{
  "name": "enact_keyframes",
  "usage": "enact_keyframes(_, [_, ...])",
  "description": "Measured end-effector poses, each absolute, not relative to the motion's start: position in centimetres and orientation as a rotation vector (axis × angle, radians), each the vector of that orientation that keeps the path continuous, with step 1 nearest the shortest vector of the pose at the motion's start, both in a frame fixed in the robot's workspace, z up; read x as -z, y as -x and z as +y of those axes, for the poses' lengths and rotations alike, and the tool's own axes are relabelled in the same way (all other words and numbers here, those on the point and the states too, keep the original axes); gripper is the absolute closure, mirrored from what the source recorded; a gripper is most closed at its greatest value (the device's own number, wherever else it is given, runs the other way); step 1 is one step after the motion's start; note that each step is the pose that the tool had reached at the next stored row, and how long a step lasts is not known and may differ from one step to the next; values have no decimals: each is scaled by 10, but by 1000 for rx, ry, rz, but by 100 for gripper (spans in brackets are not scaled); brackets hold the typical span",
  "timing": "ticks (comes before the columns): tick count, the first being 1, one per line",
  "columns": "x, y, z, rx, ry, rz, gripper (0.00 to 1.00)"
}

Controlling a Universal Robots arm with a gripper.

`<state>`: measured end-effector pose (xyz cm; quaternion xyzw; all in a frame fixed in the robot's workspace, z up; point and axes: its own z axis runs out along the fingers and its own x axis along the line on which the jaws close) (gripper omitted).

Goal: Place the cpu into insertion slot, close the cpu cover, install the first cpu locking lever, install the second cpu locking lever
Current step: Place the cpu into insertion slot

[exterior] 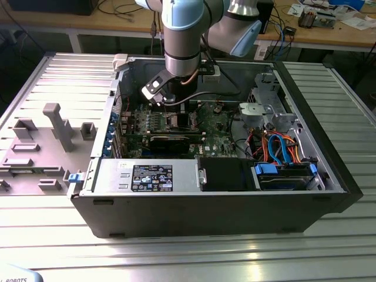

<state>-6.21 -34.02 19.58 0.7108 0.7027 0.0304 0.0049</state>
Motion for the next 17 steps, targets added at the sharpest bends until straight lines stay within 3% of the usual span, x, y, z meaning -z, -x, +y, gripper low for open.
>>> enact_keyframes(17, [-196,61,-338,-89,-2223,2200,40])
